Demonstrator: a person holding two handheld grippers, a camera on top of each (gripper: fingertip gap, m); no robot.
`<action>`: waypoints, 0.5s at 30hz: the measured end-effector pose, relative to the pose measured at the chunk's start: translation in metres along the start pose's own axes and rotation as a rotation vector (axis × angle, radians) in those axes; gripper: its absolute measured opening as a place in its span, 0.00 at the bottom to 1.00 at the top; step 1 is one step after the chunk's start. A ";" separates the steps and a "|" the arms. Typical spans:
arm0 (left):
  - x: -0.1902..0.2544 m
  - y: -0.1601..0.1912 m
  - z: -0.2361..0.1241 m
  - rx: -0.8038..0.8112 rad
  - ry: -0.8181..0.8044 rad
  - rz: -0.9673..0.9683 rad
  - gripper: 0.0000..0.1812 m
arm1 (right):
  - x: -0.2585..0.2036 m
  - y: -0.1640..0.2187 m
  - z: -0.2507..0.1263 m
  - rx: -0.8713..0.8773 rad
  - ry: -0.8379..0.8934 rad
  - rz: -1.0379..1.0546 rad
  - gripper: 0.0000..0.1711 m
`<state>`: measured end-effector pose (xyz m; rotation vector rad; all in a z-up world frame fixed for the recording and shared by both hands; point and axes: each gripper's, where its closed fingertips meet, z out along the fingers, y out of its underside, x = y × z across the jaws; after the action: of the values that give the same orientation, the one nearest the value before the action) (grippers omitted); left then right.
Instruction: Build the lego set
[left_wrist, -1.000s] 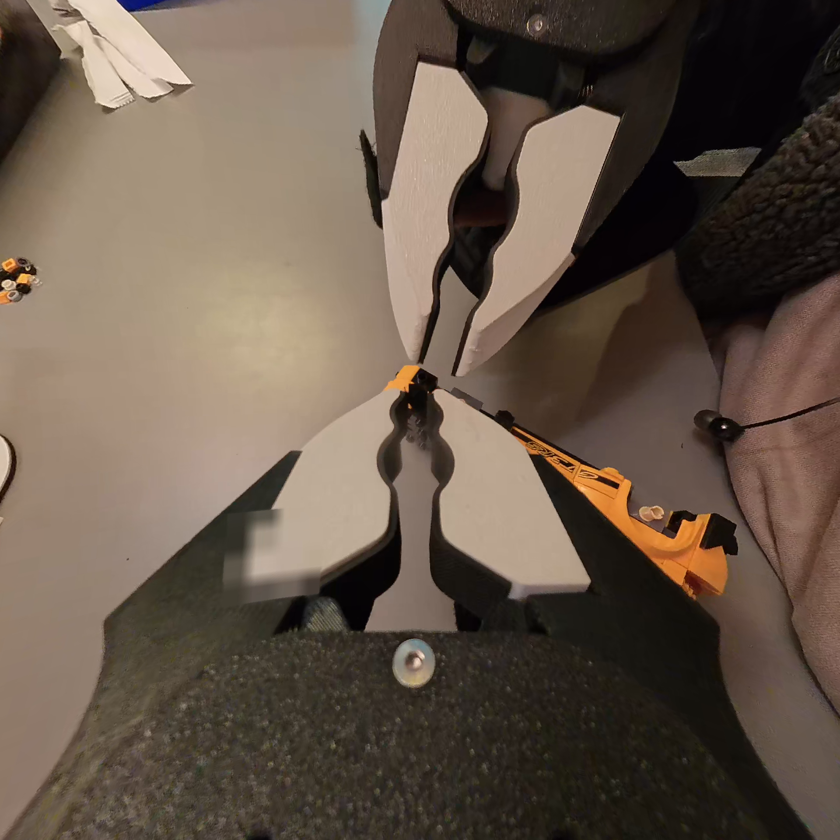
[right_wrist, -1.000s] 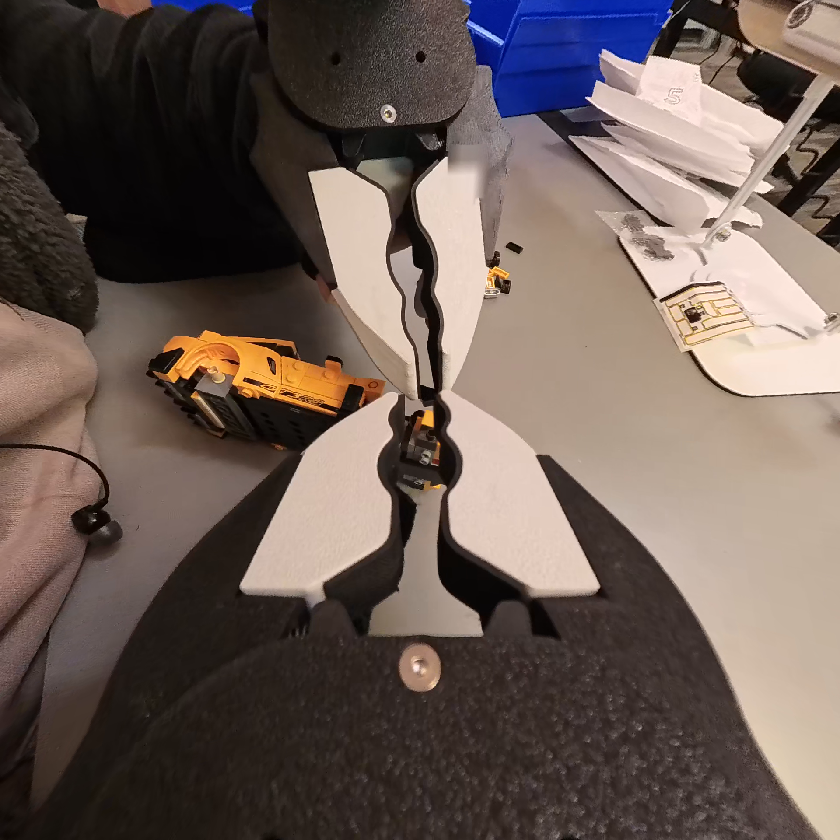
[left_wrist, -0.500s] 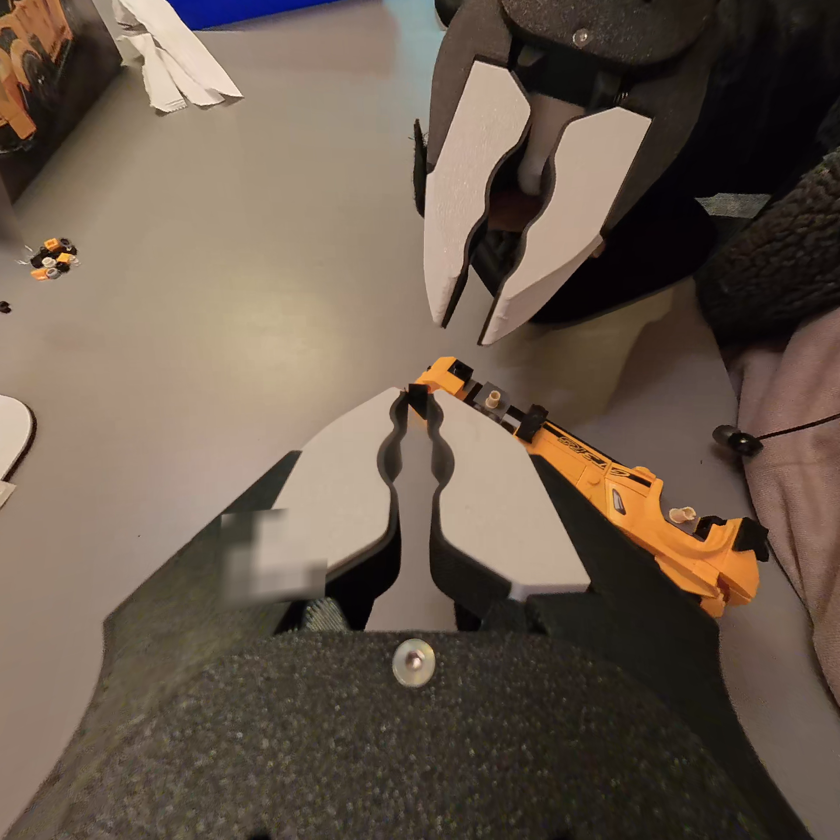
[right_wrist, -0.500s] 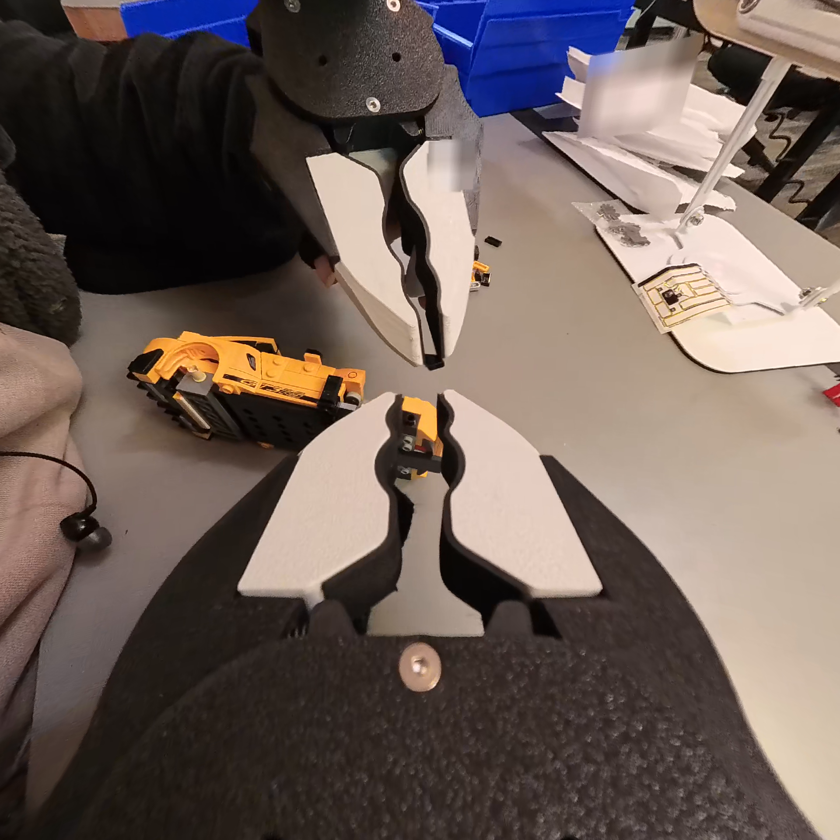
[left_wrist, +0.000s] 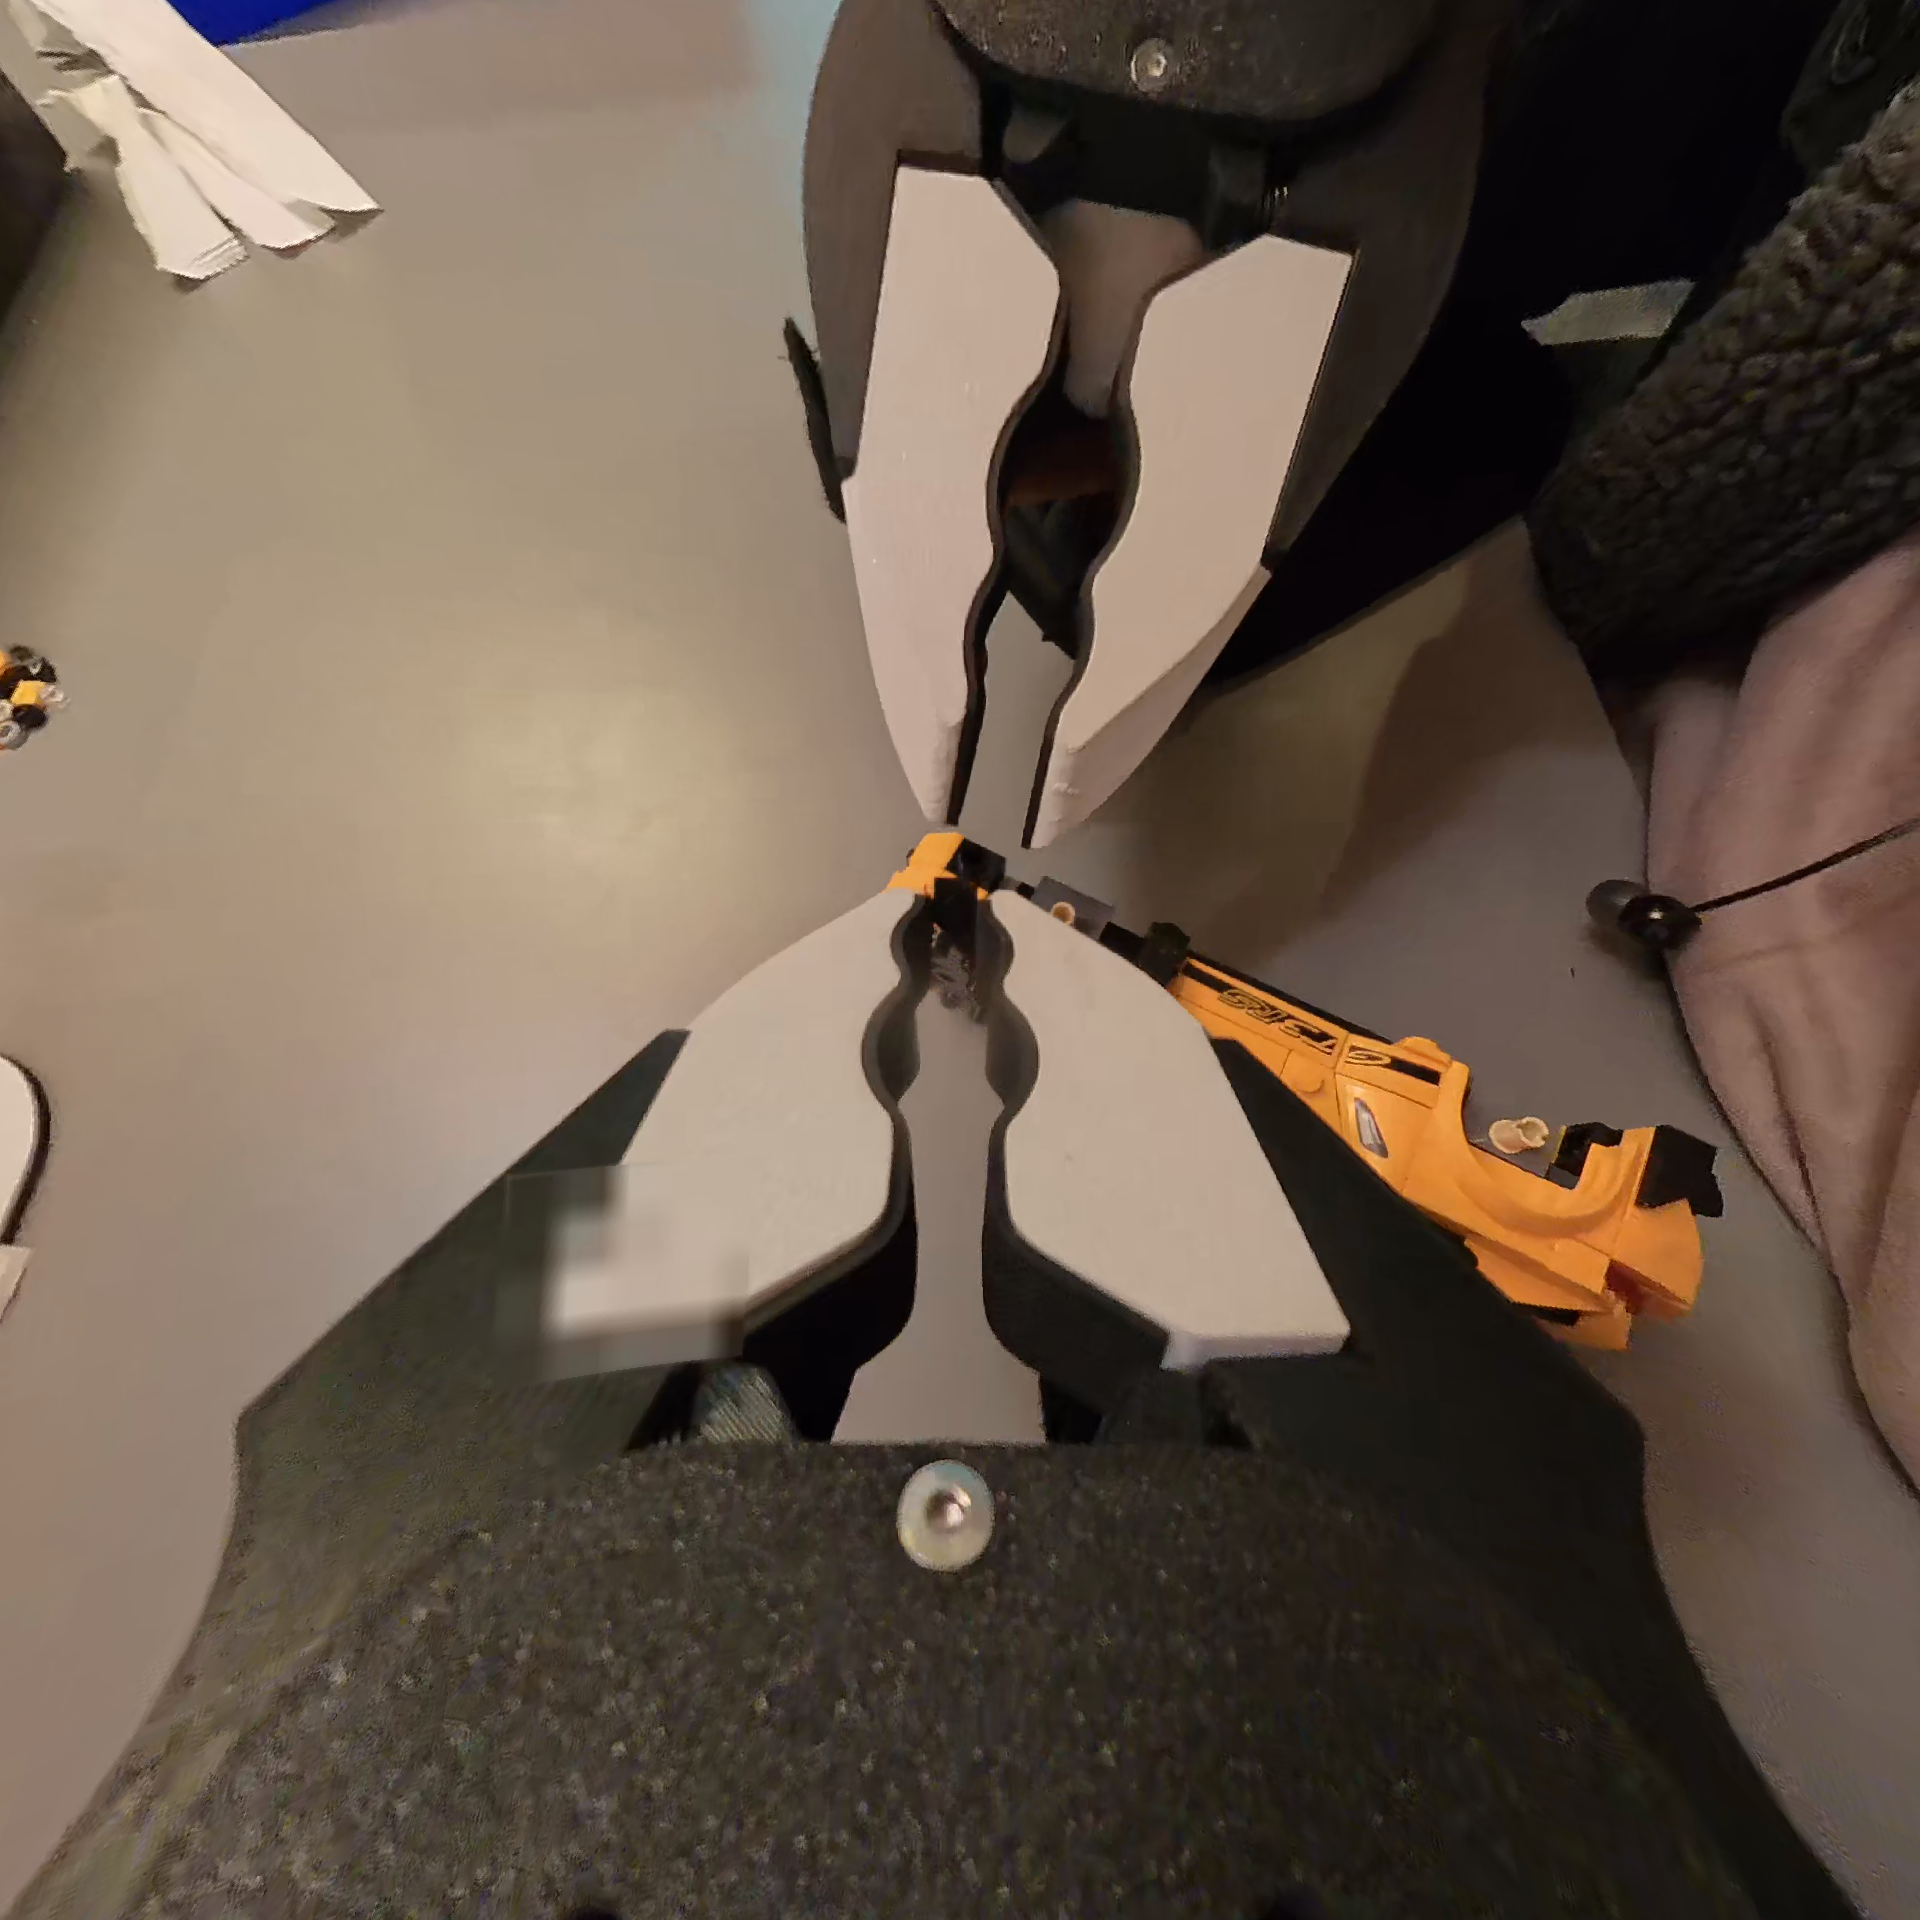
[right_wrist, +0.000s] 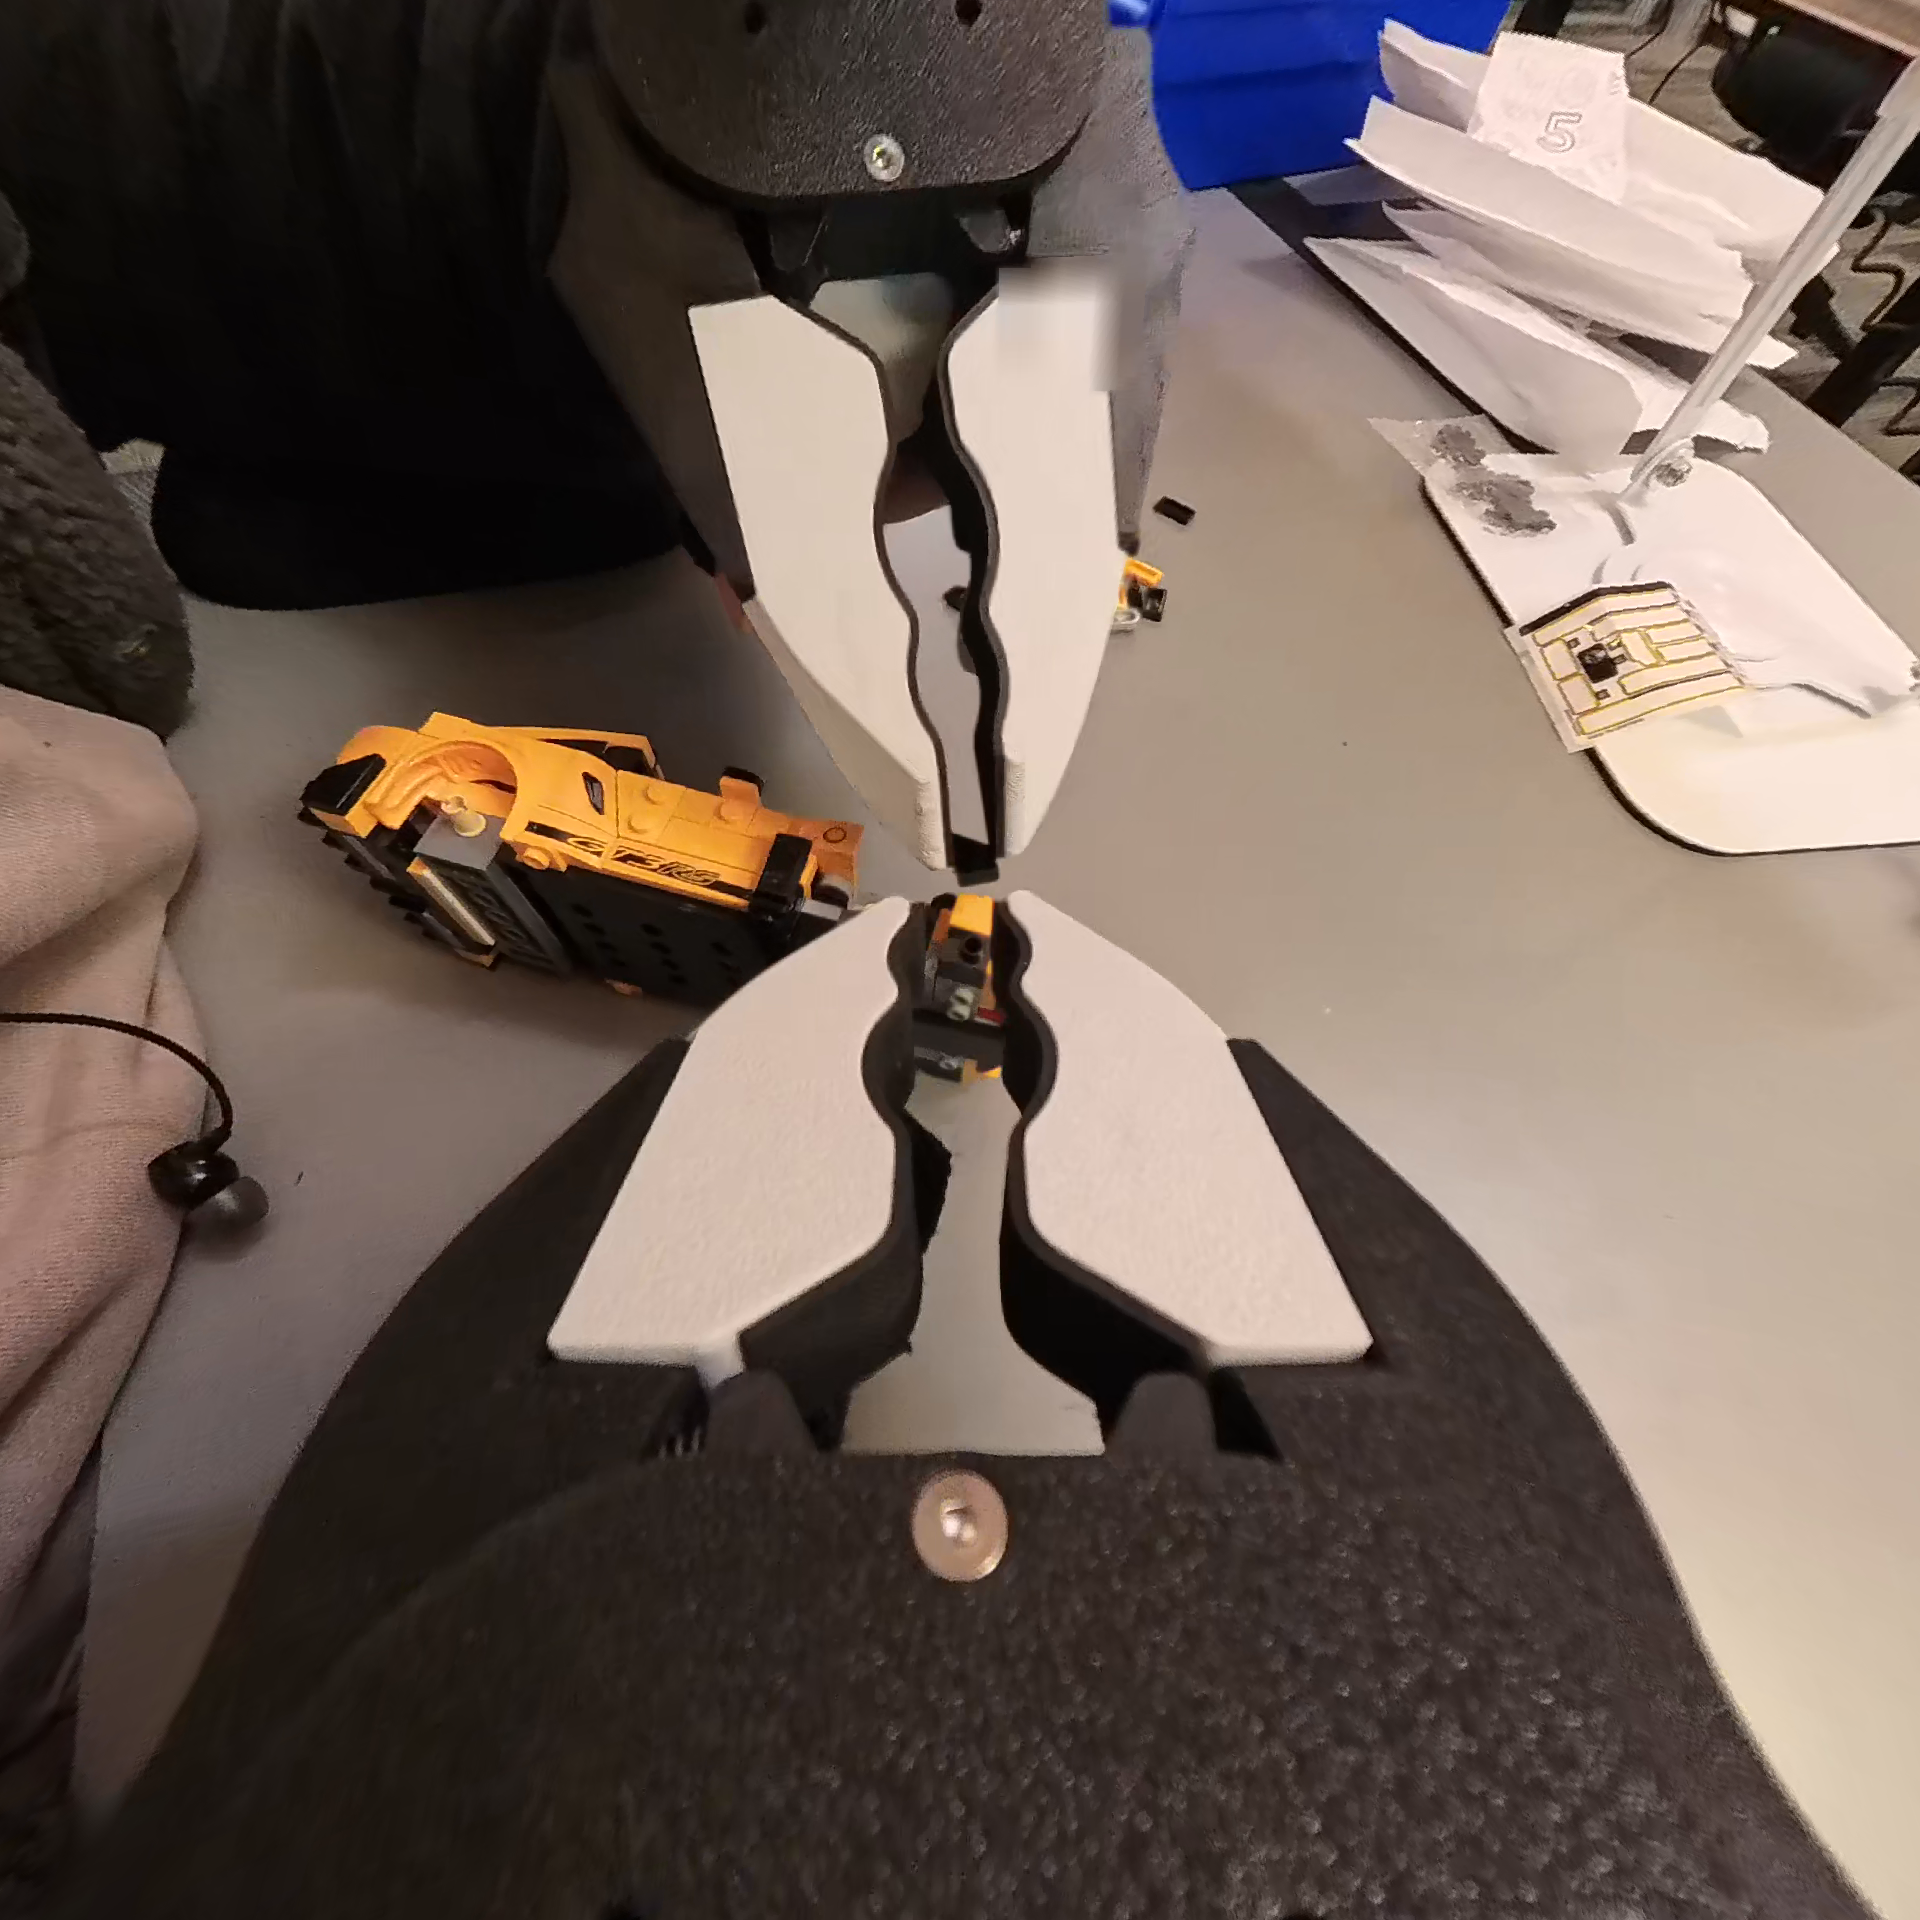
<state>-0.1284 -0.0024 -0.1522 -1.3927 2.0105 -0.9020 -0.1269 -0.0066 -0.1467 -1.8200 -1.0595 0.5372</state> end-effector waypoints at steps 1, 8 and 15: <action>0.000 -0.001 0.001 -0.007 0.003 0.013 0.04 | 0.000 0.001 0.000 -0.005 0.000 -0.002 0.07; 0.004 -0.008 0.007 -0.025 0.042 0.068 0.04 | 0.003 0.002 -0.002 0.000 0.021 0.014 0.05; 0.006 -0.008 0.008 -0.030 0.052 0.076 0.04 | 0.001 0.003 -0.002 -0.005 0.008 0.008 0.04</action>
<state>-0.1199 -0.0115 -0.1516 -1.3125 2.1085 -0.8862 -0.1236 -0.0073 -0.1487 -1.8298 -1.0492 0.5327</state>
